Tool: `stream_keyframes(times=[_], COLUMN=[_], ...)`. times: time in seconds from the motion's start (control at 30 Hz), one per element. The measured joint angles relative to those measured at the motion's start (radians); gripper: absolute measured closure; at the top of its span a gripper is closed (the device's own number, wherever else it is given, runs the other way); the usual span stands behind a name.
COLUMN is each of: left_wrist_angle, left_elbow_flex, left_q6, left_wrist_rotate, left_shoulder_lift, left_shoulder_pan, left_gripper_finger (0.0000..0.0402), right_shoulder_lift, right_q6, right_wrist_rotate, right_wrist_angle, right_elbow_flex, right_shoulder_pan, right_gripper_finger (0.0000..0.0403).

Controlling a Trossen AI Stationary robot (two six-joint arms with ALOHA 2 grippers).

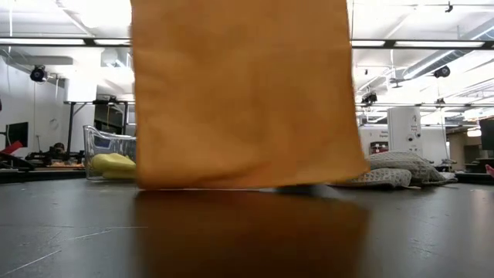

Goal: Fold microfiber towels
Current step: Fold the orange towel

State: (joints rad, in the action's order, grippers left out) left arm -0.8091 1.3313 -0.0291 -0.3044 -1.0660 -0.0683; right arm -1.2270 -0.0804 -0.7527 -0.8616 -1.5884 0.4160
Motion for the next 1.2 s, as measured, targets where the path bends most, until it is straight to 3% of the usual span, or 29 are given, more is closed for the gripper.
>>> stream_keyframes(times=[0.13, 0.33, 0.53, 0.73, 0.87, 1.2], left_wrist_angle=[-0.046, -0.070, -0.067, -0.062, 0.053, 0.444], left_elbow_flex=[0.045, 0.131, 0.182, 0.083, -0.037, -0.296], left_q6=[0.073, 0.093, 0.097, 0.083, 0.049, -0.169], left_wrist_rotate=[0.011, 0.078, 0.063, 0.021, 0.022, 0.022], left_shoulder_lift=[0.002, -0.006, -0.003, 0.038, 0.037, -0.091], left_shoulder_pan=[0.049, 0.128, 0.111, -0.042, -0.197, -0.475], left_gripper_finger=[0.0402, 0.0402, 0.0402, 0.0402, 0.0402, 0.0402], right_shoulder_lift=[-0.002, -0.005, -0.007, -0.027, -0.086, -0.360], right_q6=[0.066, 0.096, 0.047, -0.125, -0.244, -0.505], right_wrist_rotate=[-0.098, -0.076, -0.005, 0.223, 0.332, 0.386], right_wrist_angle=[-0.037, -0.040, -0.040, -0.049, -0.044, -0.031], right_elbow_flex=[-0.053, -0.111, -0.140, -0.093, -0.019, 0.039], right_shoulder_pan=[-0.044, -0.076, -0.044, 0.039, 0.119, 0.287], right_gripper_finger=[0.0395, 0.0395, 0.0395, 0.0395, 0.0395, 0.0394])
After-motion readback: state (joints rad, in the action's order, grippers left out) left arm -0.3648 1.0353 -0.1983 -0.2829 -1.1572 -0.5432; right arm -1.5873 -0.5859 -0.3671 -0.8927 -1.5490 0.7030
